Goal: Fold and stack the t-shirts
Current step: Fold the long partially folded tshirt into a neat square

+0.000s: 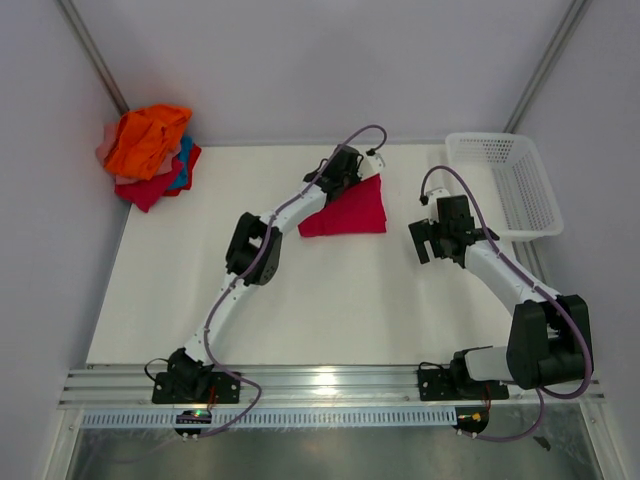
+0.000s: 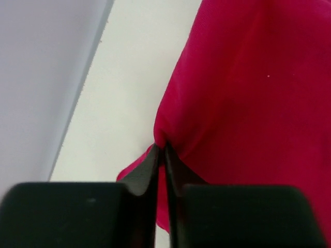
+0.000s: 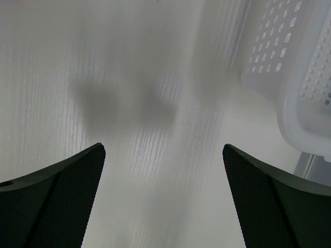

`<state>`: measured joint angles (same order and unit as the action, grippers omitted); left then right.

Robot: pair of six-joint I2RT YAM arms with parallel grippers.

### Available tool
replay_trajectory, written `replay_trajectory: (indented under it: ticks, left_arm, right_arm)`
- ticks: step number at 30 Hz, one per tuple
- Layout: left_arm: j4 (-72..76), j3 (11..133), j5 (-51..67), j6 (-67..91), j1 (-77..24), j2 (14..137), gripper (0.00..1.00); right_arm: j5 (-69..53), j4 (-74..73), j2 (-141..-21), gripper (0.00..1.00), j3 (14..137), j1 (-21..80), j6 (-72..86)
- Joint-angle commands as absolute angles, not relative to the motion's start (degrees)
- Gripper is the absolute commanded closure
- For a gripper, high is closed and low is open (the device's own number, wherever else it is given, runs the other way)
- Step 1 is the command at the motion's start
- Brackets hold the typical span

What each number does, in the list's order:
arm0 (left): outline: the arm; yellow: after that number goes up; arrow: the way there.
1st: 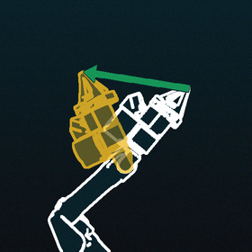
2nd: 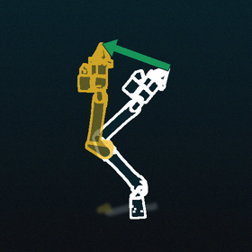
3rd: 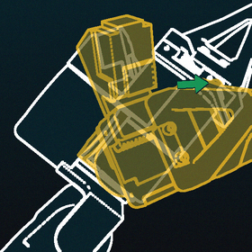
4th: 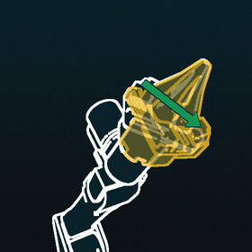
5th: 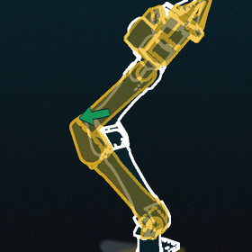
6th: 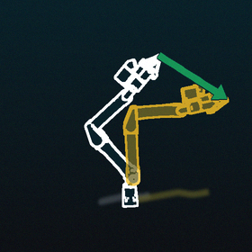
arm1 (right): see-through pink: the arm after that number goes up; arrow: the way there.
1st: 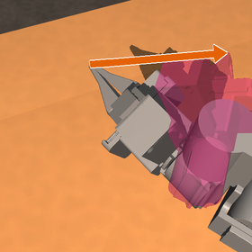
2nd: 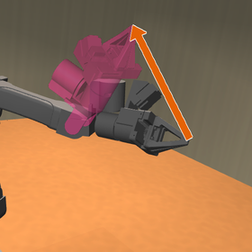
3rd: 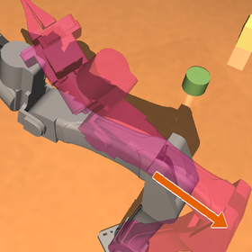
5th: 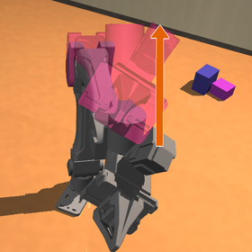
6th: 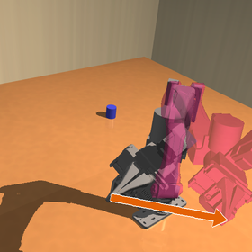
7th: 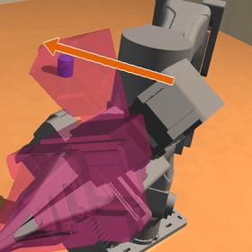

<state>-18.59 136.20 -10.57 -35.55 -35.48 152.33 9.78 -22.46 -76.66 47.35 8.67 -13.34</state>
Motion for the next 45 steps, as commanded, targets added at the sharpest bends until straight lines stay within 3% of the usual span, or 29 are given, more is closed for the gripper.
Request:
replay_trajectory:
  ticks: [1, 4, 5, 11, 20, 29, 38, 45]
  left_arm:
    - [-10.73, 138.6, -13.08, -36.56, -35.24, 153.45, 0.81]
    - [-6.96, 138.52, -17.21, -36.83, -35.24, 153.72, 0.05]
    - [-6.16, 138.52, -17.84, -37.0, -35.33, 153.63, 0.01]
    - [-5.45, 138.08, -22.49, -32.72, -35.25, 148.46, 0.01]
    - [-15.8, 131.75, -23.65, -18.48, -33.58, 128.69, 0.01]
    - [-41.03, 123.93, 8.16, 0.0, -24.62, 112.34, 0.01]
    - [-48.25, 113.39, 33.61, 2.9, -19.69, 111.09, 0.01]
    - [-49.92, 108.11, 42.1, 1.5, -19.25, 114.43, 0.01]
  right_arm:
    - [8.61, -21.8, -77.17, 0.01, 49.39, 8.96, -12.83]
    - [8.09, -21.97, -77.43, 0.01, 49.57, 8.96, -12.92]
    - [7.65, -22.06, -77.43, 0.01, 49.57, 8.96, -12.92]
    - [7.21, -22.15, -77.17, 0.01, 49.66, 8.96, -13.09]
    - [6.16, -21.8, -74.71, 0.01, 49.57, 9.05, -12.83]
    - [6.59, -23.56, -75.85, 0.01, 53.69, 12.92, -14.06]
    - [7.38, -21.98, -83.93, 0.01, 63.09, 14.15, -13.88]
    - [8.79, -18.81, -92.54, 0.01, 67.58, 14.59, -15.38]
